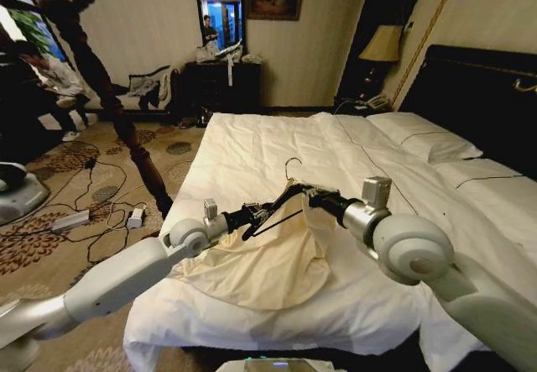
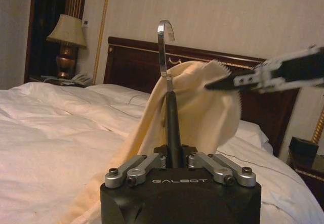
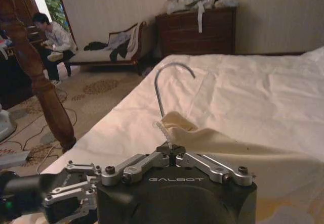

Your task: Pick up the clothes from the bed and hang them on the clothes hanger.

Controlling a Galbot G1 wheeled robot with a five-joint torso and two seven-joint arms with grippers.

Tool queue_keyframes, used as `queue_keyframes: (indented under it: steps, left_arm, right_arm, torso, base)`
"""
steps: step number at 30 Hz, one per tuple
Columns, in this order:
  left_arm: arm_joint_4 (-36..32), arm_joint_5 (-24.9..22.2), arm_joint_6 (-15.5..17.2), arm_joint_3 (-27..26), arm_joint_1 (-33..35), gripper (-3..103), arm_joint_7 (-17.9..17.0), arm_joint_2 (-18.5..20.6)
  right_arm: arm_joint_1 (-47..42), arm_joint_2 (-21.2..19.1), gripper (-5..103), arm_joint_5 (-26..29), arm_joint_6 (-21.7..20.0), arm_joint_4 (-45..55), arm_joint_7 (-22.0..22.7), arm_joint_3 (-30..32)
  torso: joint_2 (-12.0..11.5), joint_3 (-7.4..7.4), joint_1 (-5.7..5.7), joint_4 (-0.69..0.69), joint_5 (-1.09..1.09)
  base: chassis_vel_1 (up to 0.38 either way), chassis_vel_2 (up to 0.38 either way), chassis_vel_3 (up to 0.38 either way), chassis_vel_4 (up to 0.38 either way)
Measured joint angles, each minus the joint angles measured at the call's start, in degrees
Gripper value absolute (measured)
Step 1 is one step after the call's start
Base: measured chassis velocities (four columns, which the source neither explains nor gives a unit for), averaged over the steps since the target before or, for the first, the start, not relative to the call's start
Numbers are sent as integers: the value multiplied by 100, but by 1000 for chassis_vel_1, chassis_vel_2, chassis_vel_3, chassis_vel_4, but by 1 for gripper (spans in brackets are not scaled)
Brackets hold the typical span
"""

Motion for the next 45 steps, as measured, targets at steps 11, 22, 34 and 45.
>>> queue_keyframes:
  steps: [11,22,34,45]
  left_arm:
    - [-125,-142,-54,-499,448,13,-220,55]
    - [-229,-170,-87,-806,596,13,-175,126]
    - [-447,-185,-91,-944,705,13,-71,258]
    - [-486,-72,-95,-936,799,13,19,256]
  right_arm:
    - [-170,58,27,80,-170,202,-327,-221]
    - [-841,-396,65,-1774,-218,-16,-874,229]
    - [-895,-586,99,-5732,414,-978,-2506,-62]
    - [-565,-447,100,-6434,535,-1285,-3001,-645]
  torso:
    - [0,0,0,0,-1]
    - [0,0,0,2,0]
    - [0,0,0,2,0]
    - [0,0,0,1,0]
  base:
    - [0,0,0,0]
    - [0,0,0,0]
    - [0,0,0,0]
    - [0,0,0,0]
